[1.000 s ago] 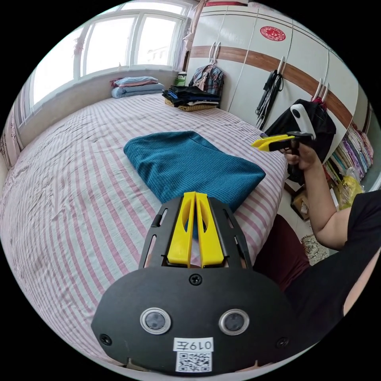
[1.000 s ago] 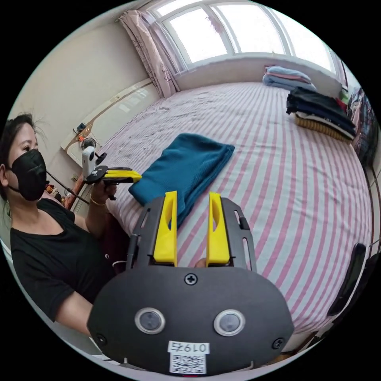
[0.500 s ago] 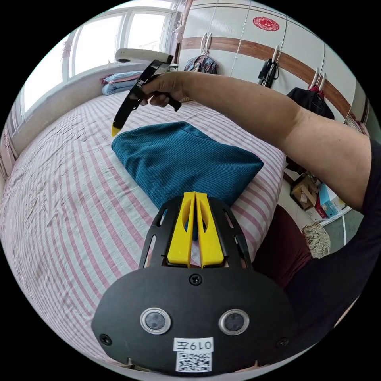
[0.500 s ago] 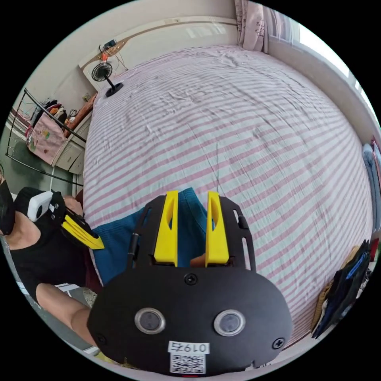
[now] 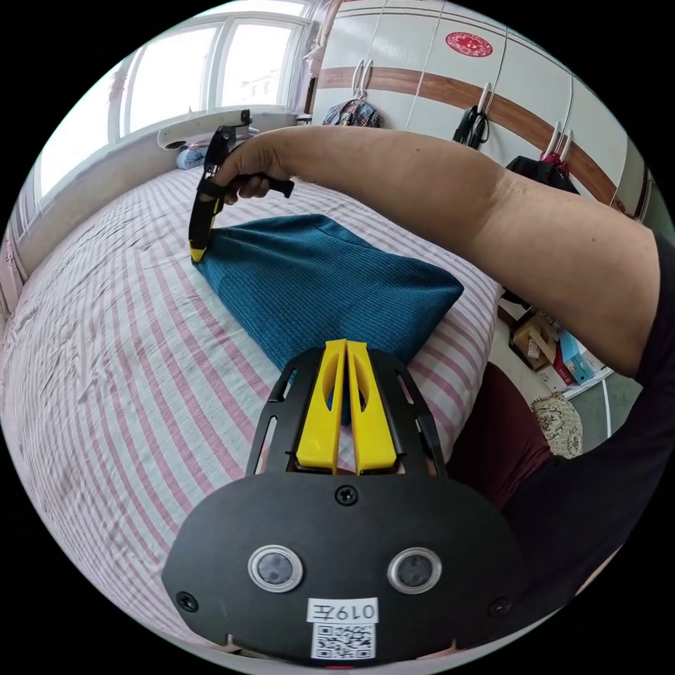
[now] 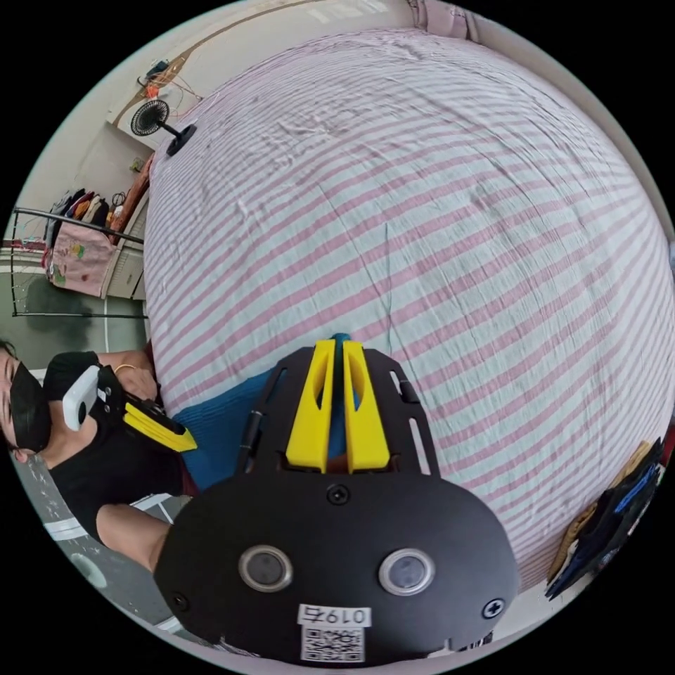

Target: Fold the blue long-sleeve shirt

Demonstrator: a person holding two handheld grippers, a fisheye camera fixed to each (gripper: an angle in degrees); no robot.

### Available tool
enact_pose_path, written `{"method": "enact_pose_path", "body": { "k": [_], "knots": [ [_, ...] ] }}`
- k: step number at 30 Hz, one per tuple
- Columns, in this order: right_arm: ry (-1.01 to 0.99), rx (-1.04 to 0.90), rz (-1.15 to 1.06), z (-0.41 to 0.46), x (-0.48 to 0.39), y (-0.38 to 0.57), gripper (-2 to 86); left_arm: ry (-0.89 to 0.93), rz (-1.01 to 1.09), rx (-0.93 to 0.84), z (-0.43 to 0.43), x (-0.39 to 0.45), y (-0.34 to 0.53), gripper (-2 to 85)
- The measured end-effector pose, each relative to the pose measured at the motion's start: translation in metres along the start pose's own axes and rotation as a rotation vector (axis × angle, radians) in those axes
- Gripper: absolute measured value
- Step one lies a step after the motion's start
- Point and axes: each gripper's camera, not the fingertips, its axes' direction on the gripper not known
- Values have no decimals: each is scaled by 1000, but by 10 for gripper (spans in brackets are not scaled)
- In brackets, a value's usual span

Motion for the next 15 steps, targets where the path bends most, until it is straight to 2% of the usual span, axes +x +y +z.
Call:
{"method": "enact_pose_path", "body": {
  "k": [8,15],
  "knots": [
    [-13,127,17,-5,26,28,122,6,-3,0,-1,-7,-3,7],
    [12,381,93,-37,46,108,108,61,-27,12,-1,-21,-4,8]
  ]
}}
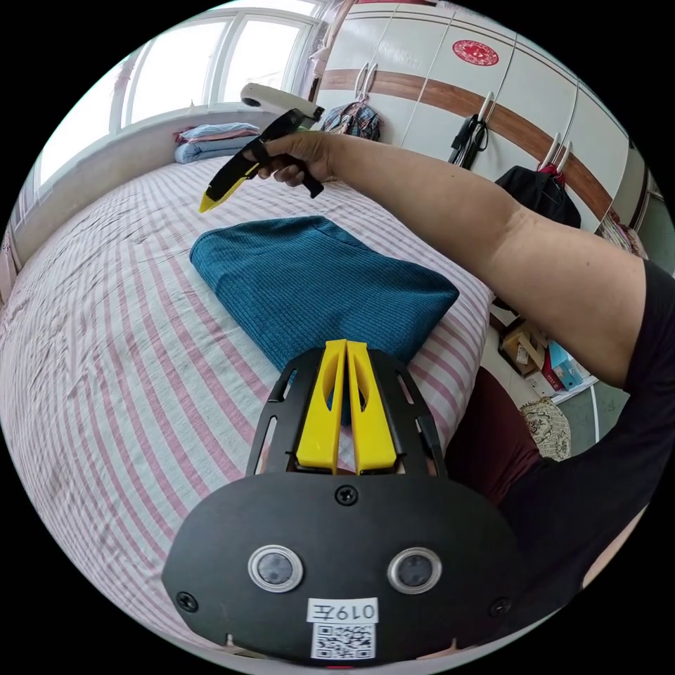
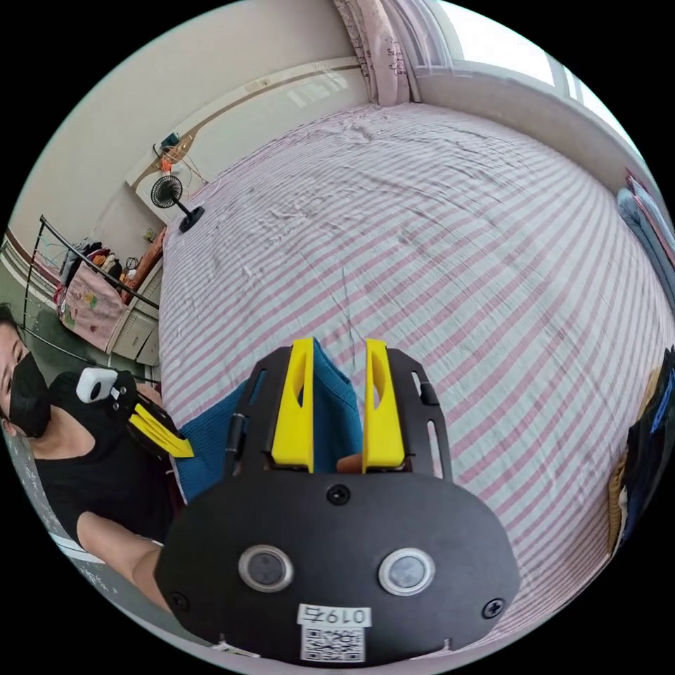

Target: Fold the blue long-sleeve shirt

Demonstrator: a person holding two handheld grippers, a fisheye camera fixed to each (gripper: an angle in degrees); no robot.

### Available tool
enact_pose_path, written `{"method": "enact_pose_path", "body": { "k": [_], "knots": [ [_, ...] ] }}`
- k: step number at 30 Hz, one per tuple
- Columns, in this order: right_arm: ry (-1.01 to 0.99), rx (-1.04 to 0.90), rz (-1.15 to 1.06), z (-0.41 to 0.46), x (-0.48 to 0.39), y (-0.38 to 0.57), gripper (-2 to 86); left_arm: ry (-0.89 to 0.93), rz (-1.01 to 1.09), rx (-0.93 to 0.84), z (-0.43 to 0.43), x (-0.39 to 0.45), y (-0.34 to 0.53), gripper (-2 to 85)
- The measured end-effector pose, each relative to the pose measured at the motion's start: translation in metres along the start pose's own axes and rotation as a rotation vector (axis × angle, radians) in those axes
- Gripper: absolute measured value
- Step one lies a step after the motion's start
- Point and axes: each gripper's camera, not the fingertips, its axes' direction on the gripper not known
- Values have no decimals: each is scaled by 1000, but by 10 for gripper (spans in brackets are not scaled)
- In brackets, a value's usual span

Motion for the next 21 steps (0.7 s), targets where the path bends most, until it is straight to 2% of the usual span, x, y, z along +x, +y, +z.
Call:
{"method": "enact_pose_path", "body": {
  "k": [6,11,21],
  "knots": [
    [91,27,98,-21,13,92,72,-10,4,-2,0,-3,-3,9],
    [165,1,159,-24,18,172,99,1,-4,8,-2,-8,-4,8],
    [168,54,181,-24,26,235,51,-5,-6,10,-1,-13,-6,7]
  ]
}}
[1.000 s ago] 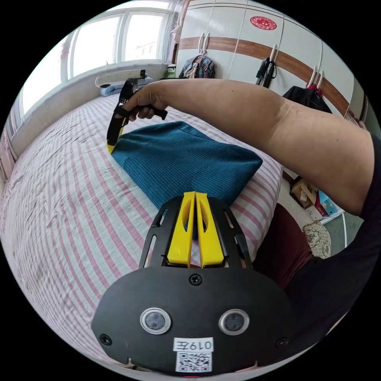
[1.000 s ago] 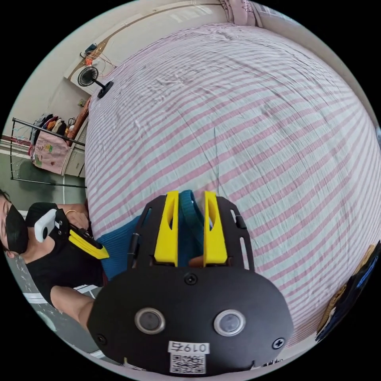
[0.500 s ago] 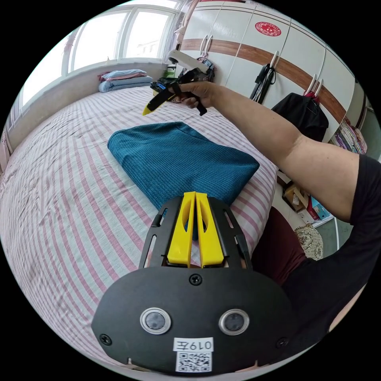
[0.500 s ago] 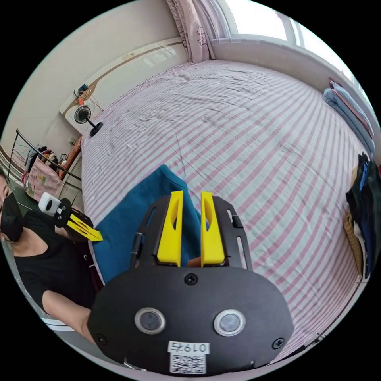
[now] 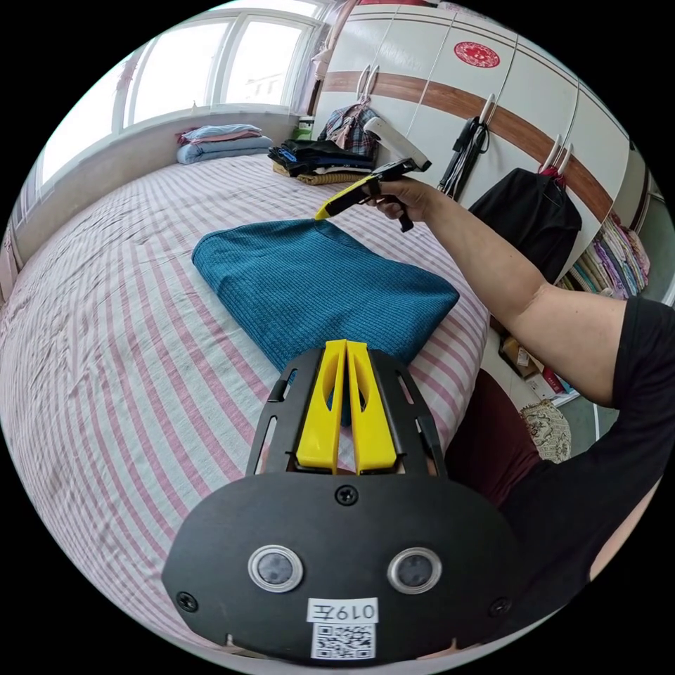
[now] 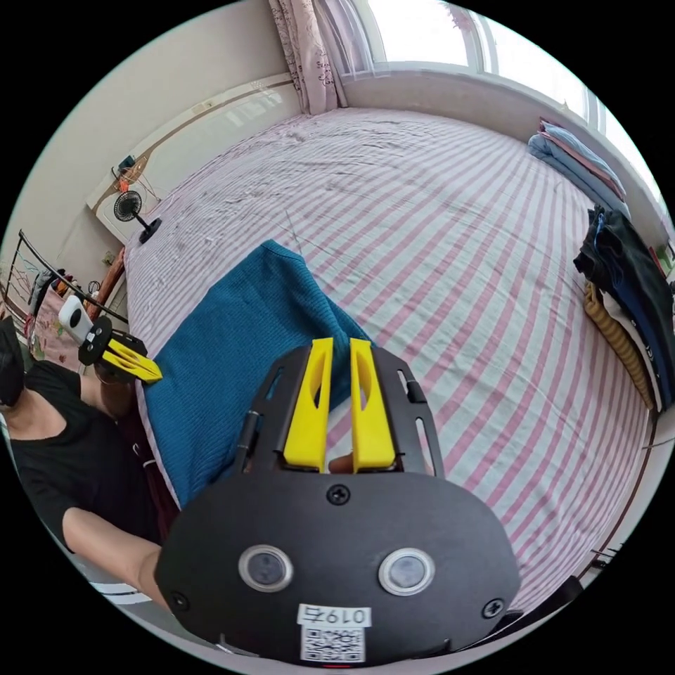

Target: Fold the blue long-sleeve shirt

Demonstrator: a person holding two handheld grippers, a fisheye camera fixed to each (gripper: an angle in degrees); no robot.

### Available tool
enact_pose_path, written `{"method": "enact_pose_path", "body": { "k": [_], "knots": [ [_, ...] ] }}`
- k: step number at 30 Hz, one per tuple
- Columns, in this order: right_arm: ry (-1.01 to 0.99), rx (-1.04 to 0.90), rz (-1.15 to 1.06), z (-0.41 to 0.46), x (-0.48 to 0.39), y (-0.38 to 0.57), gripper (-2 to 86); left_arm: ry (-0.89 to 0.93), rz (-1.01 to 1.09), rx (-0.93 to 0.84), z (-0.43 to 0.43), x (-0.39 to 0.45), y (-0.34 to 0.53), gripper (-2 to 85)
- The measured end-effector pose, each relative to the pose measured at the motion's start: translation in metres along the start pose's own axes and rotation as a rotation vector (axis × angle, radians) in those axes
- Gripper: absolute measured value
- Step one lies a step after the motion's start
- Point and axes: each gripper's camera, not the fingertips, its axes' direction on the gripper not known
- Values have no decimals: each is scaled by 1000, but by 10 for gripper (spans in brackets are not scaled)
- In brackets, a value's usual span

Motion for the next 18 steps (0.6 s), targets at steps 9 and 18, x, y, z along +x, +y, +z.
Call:
{"method": "enact_pose_path", "body": {
  "k": [9,18],
  "knots": [
    [-103,9,100,6,32,46,61,6,-2,3,2,-6,0,7],
    [-143,63,125,7,43,83,-6,4,-6,11,3,-10,1,7]
  ]
}}
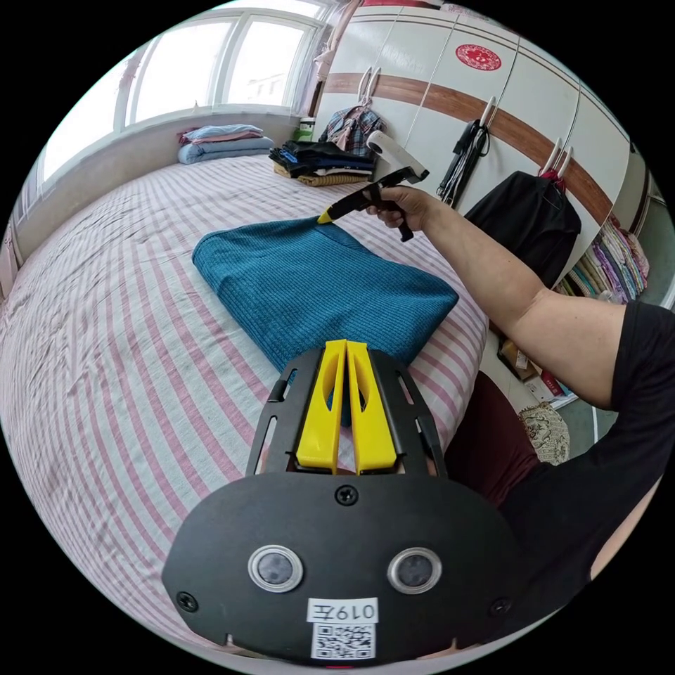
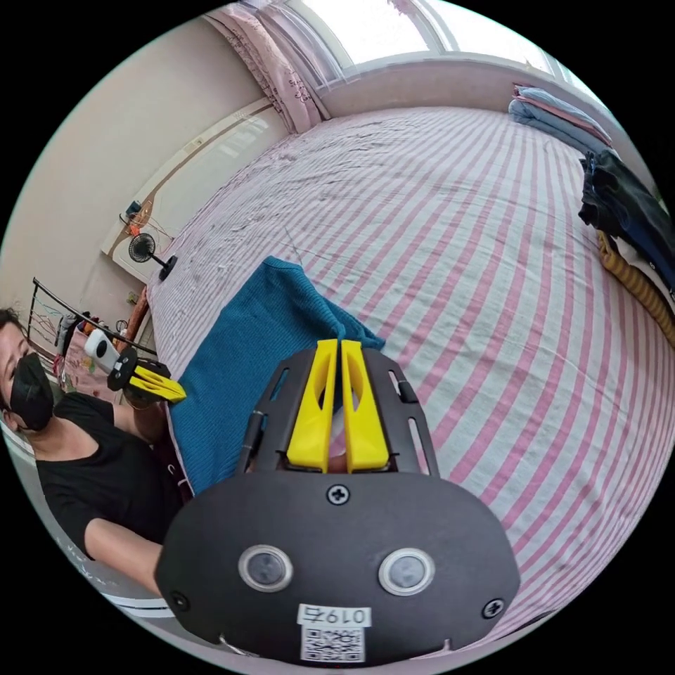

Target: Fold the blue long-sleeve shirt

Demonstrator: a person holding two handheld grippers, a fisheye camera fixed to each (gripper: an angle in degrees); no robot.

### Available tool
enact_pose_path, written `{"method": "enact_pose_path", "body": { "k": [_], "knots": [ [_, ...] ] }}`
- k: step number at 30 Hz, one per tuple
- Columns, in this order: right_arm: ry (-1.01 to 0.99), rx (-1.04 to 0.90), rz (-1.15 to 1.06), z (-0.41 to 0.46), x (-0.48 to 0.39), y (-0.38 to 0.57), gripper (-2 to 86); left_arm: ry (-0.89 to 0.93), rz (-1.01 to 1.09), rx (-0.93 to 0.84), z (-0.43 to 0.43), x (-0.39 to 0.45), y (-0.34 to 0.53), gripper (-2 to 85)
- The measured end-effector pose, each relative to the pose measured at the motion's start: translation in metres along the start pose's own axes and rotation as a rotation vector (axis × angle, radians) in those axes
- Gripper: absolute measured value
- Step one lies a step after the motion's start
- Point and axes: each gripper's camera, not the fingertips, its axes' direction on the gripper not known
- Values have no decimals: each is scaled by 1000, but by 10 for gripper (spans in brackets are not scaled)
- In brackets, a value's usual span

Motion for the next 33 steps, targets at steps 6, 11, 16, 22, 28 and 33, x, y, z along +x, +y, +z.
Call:
{"method": "enact_pose_path", "body": {
  "k": [6,11,16,22,28,33],
  "knots": [
    [41,19,17,-11,5,22,-9,-10,10,13,0,-1,2,8],
    [51,-18,55,6,13,43,-8,2,-2,23,3,-6,4,8],
    [43,24,80,-4,12,71,-1,-14,-2,87,0,-5,8,8],
    [27,-8,23,-8,-10,91,59,-3,2,35,12,-8,10,8],
    [-31,4,23,-27,-28,124,88,9,1,34,16,-12,15,8],
    [-32,112,4,-57,-63,160,73,-10,14,48,18,-11,21,8]
  ]
}}
